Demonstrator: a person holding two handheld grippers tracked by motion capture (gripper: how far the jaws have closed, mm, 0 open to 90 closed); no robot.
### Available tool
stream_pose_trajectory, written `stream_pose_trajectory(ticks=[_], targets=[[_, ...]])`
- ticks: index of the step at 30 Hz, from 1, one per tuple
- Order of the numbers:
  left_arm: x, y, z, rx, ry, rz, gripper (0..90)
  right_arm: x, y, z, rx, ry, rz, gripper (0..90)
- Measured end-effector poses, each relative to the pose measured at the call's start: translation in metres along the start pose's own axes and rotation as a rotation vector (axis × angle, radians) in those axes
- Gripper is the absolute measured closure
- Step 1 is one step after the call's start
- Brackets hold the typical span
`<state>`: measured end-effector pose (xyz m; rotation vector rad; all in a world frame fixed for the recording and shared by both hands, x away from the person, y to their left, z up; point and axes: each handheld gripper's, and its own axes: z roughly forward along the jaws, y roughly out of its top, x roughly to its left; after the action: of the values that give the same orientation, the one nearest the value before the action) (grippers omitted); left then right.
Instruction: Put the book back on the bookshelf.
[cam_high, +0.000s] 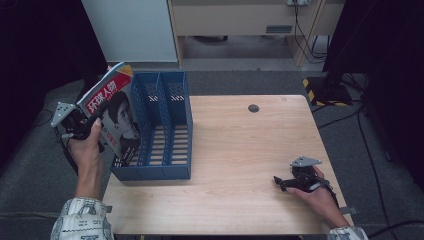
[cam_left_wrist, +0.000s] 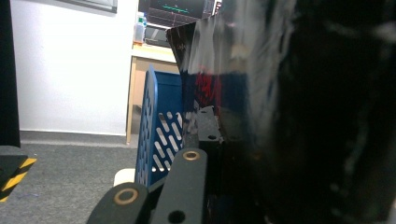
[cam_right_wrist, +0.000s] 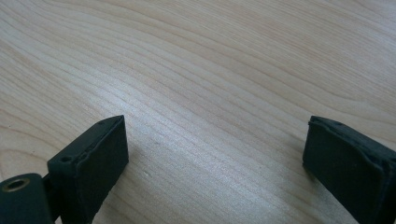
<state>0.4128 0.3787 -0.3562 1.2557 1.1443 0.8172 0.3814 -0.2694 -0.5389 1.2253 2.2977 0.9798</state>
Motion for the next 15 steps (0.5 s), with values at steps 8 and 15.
stream_pose_trajectory(ticks=[8,15], targets=[[-0.001,-0.006,0.001,0.001,-0.005,0.005,86.4,0.0,0.0,0.0,0.004,0.003,-0.001,7.2],[-0.001,-0.014,0.001,0.006,-0.004,0.004,86.1,0.0,0.0,0.0,0.003,0.002,-0.002,7.3]])
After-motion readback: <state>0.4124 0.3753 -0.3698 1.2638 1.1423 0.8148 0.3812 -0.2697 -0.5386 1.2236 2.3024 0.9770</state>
